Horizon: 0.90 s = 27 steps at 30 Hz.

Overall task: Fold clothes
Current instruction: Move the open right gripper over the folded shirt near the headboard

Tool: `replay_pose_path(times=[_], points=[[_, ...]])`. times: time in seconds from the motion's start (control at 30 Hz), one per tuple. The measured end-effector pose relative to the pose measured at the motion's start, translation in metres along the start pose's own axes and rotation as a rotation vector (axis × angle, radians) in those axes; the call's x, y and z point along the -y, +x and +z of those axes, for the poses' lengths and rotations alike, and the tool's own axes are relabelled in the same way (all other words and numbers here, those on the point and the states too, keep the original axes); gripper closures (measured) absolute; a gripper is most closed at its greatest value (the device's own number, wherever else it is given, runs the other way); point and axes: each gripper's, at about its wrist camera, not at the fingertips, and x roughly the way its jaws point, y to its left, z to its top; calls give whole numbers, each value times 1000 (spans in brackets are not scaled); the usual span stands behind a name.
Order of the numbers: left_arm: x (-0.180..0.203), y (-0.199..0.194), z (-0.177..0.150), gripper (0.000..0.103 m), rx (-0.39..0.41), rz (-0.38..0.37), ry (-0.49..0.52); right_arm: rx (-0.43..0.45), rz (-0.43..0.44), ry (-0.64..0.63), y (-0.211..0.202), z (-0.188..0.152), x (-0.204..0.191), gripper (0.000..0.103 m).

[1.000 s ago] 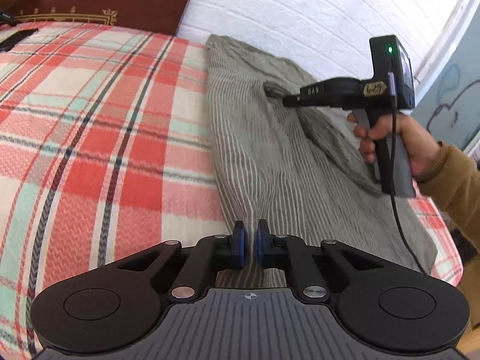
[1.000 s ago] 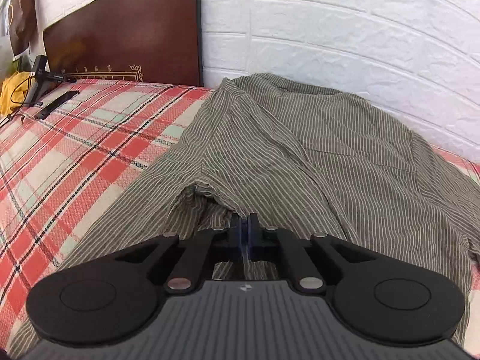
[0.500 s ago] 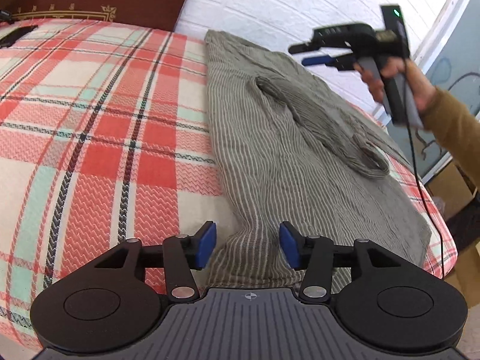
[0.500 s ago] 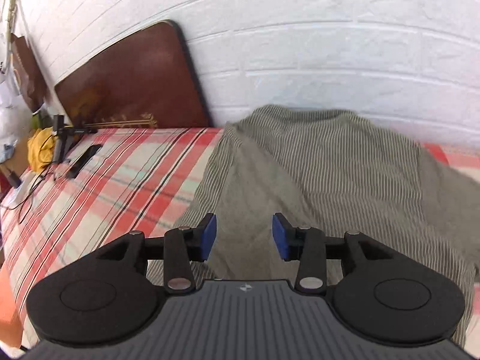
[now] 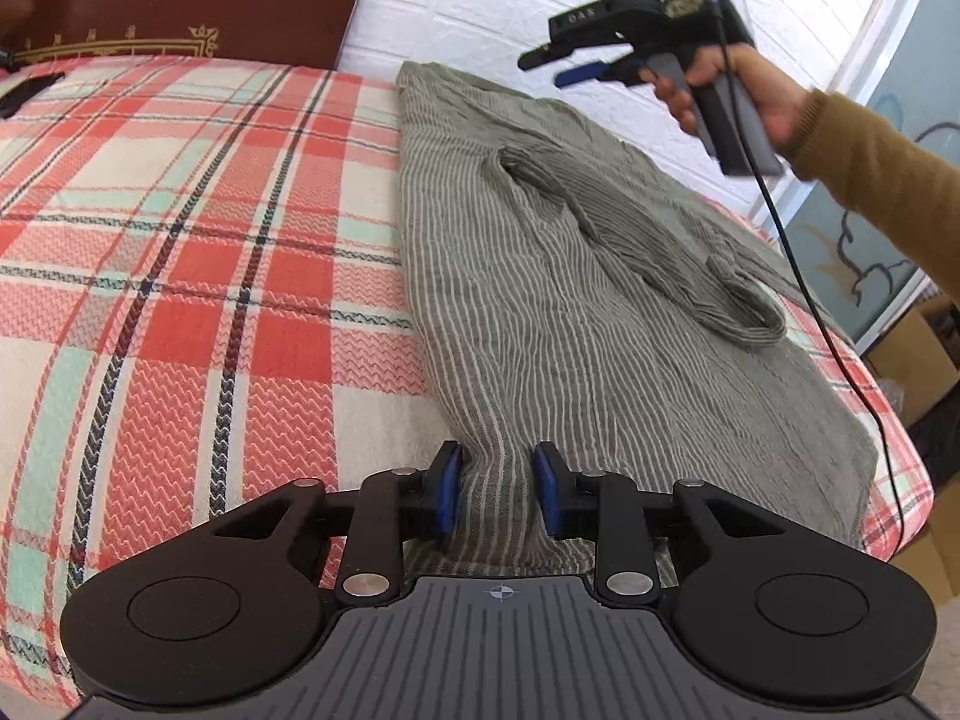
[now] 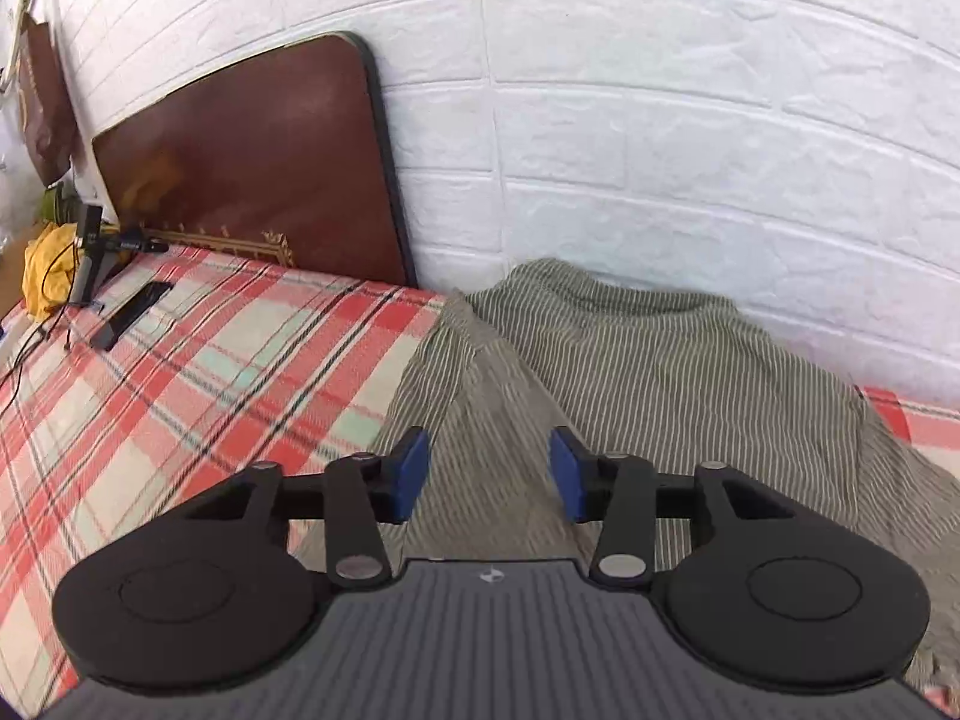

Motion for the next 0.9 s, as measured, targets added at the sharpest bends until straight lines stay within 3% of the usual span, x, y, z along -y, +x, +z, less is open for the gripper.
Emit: replay_pose_path(times=[0.2,0.33,0.57,0.73,0.9], points=[[-4,0,4,55,-16,-8,-23,-51,-15,116,64,48,12,72],[-11,-1,7,50,-32,-15,-39,-136,-35,137,119,58,18,75],[-18,-3,5,50,-42,-33,-69,-137,-29,189,179,66,19,84],[-19,-3,5,48,-40,-40,-76,-91,-45,258,189,78,24,84],[-17,-4,6,43,-40,-44,-84,-5,5,279,136,85,32,81]])
